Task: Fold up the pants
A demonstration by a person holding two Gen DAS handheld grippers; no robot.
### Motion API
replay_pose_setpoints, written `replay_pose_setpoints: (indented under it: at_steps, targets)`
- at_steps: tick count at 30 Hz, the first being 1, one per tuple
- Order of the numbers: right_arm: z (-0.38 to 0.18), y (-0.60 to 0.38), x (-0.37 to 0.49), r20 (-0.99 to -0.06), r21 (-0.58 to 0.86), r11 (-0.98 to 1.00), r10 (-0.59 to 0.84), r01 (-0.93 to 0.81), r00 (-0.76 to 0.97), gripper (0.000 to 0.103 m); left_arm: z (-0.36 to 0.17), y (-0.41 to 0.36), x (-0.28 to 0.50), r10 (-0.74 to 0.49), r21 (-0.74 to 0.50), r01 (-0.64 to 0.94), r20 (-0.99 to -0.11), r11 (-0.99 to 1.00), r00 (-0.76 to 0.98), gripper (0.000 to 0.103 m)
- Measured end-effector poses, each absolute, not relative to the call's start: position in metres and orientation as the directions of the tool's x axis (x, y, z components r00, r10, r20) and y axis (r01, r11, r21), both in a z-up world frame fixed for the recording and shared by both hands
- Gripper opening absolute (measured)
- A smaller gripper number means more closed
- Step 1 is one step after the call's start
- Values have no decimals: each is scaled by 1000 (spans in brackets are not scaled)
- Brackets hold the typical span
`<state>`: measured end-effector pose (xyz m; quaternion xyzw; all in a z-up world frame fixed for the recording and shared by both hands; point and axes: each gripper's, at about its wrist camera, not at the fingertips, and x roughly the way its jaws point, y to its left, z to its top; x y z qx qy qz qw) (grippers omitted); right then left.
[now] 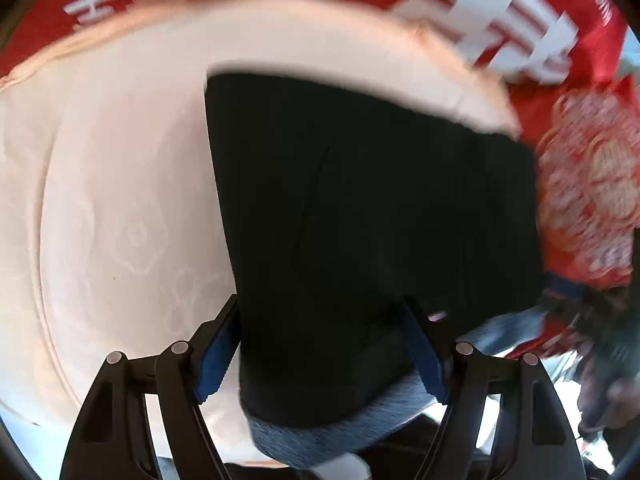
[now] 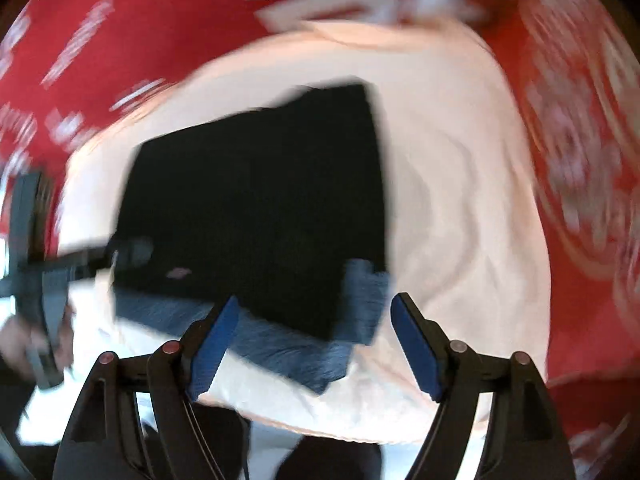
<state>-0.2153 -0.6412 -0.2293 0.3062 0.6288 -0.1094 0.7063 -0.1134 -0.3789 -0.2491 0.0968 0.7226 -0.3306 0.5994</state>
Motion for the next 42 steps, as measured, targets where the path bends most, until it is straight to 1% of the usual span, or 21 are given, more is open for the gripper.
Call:
replay_pose_setpoints:
  at_steps: [2, 3, 5, 7, 10, 11, 12, 15, 17, 19, 21, 23, 24, 25, 27, 29, 30, 32, 34, 37, 42]
  targets:
    - [-246, -651, -219, -938, 345, 707, 273, 617, 211, 81, -260, -371, -114, -270, -381, 504, -921, 775, -281, 86]
    - [-254, -652, -221, -912, 408, 665, 333, 626, 240, 81, -264, -364, -112, -297, -413, 462, -905, 785, -304, 86]
    - [-258, -644, -218, -889, 455, 678, 388, 578, 244, 57, -268, -352, -110, -325, -441, 414, -889, 796, -323, 86]
    - [-248, -636, -218, -885, 464, 702, 389, 540, 253, 50, -262, -348, -110, -330, -443, 447, -892, 777, -310, 86]
    - [-231, -627, -225, -888, 459, 727, 359, 511, 288, 47, -259, -345, -118, -290, -409, 551, -911, 727, -294, 86]
    - [-236, -627, -228, -898, 440, 731, 349, 522, 268, 47, -263, -342, -118, -277, -407, 554, -911, 727, -305, 89]
    - [-250, -627, -231, -920, 390, 738, 330, 551, 209, 47, -269, -339, -118, -268, -408, 544, -909, 733, -320, 93]
    - [-267, -636, -233, -930, 349, 694, 337, 630, 143, 61, -260, -339, -117, -254, -380, 570, -923, 729, -291, 94]
    - [-254, -640, -232, -940, 325, 695, 312, 641, 139, 72, -234, -339, -117, -273, -350, 614, -937, 708, -219, 94]
    - [-219, -638, -238, -966, 256, 763, 189, 593, 174, 77, -198, -337, -112, -314, -317, 641, -942, 700, -123, 94]
    - [-185, -625, -247, -967, 163, 860, 42, 484, 251, 78, -169, -334, -113, -379, -323, 650, -924, 688, -58, 94]
    - [-166, -601, -251, -942, 122, 931, 0, 343, 335, 81, -148, -338, -114, -452, -353, 673, -892, 651, -31, 95]
    - [-162, -587, -252, -928, 126, 958, 22, 257, 371, 81, -146, -347, -120, -465, -358, 692, -885, 626, -38, 95]
    - [-165, -575, -252, -923, 144, 973, 67, 180, 379, 81, -148, -355, -126, -465, -364, 714, -883, 599, -61, 101]
    - [-188, -563, -251, -934, 170, 982, 133, 84, 331, 81, -174, -369, -136, -418, -362, 751, -900, 552, -127, 102]
    - [-227, -561, -254, -962, 161, 983, 137, 87, 235, 81, -222, -361, -140, -286, -320, 746, -941, 584, -180, 102]
    - [-244, -569, -258, -968, 176, 977, 150, 122, 201, 80, -237, -358, -141, -265, -319, 742, -944, 590, -195, 102]
    - [-252, -580, -264, -953, 238, 957, 197, 165, 230, 81, -238, -357, -148, -269, -269, 788, -953, 554, -136, 102]
    - [-248, -583, -265, -953, 238, 958, 198, 160, 228, 81, -234, -358, -150, -248, -247, 808, -960, 534, -130, 102]
    - [-230, -598, -267, -945, 265, 947, 217, 182, 246, 81, -214, -350, -132, -292, -290, 779, -946, 556, -143, 102]
    - [-175, -649, -257, -872, 254, 942, 126, 218, 473, 85, -181, -353, -81, -398, -293, 730, -917, 617, -32, 102]
